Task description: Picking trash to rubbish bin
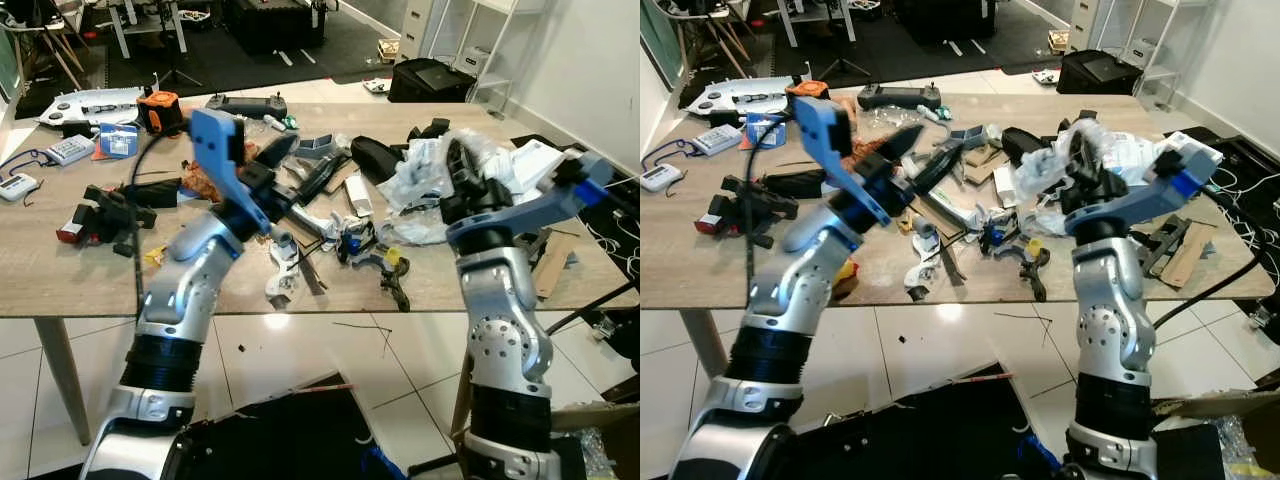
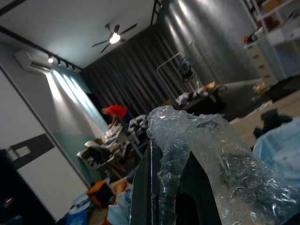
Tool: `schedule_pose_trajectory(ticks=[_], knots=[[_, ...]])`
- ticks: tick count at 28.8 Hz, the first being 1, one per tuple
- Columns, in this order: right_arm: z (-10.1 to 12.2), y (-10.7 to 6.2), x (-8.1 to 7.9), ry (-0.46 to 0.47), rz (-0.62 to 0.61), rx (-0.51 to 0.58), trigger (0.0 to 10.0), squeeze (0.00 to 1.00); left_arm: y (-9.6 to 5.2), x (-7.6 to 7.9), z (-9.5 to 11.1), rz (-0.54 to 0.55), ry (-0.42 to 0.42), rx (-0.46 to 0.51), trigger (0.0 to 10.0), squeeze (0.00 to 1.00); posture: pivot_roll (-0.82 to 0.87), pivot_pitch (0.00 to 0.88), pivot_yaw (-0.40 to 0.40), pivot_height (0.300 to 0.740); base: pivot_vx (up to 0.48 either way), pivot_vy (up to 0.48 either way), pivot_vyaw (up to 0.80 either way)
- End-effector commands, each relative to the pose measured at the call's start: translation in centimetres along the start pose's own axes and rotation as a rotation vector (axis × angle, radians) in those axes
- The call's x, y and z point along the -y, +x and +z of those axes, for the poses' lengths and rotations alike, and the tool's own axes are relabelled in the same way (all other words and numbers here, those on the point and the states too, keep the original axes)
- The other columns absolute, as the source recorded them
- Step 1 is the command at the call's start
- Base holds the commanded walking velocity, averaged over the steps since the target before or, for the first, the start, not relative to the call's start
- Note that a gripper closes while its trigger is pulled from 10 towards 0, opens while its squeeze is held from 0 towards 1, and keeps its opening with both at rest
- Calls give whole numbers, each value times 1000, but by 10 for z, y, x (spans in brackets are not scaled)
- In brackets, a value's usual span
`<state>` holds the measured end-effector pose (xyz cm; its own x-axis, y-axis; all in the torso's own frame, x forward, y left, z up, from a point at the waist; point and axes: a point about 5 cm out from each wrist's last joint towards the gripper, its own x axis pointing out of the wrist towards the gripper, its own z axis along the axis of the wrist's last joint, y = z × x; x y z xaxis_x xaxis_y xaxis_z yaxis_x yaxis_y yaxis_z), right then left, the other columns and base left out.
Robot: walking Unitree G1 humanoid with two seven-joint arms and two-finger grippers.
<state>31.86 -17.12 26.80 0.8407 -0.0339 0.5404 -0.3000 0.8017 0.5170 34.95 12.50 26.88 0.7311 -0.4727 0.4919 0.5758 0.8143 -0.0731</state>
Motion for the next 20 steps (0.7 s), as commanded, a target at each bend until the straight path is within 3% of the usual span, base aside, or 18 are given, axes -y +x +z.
schedule_pose_trajectory(ticks=[1,4,5,7,10,16,17,18,20], knots=[[6,2,4,-25,-26,34,0,0,-9,-30,8,209,63,25,10000,0,-1,108,14,740,0,0,0],[12,4,6,-65,-35,70,0,0,-24,-62,23,440,69,92,10000,0,6,110,12,740,0,0,0],[12,4,6,-65,-35,70,0,0,-24,-62,23,440,69,92,10000,0,6,110,12,740,0,0,0],[19,7,5,-108,-33,105,0,0,-34,-78,33,533,67,138,10000,0,9,108,12,740,0,0,0],[28,10,1,-100,-22,169,0,0,-38,-81,37,554,86,149,10000,0,10,105,13,740,0,0,0],[26,10,-3,-102,8,173,0,20,-36,-76,35,570,104,153,10000,0,15,104,19,740,0,0,0],[24,9,-5,-112,16,163,3922,20,-35,-71,32,553,117,143,10000,0,15,101,20,740,0,0,0],[22,9,-6,-140,18,151,8980,12,-33,-66,30,533,131,134,10000,0,15,101,20,740,0,0,0],[21,8,-6,-160,20,144,8980,12,-31,-62,28,519,140,128,10000,0,15,101,20,740,0,0,0]])
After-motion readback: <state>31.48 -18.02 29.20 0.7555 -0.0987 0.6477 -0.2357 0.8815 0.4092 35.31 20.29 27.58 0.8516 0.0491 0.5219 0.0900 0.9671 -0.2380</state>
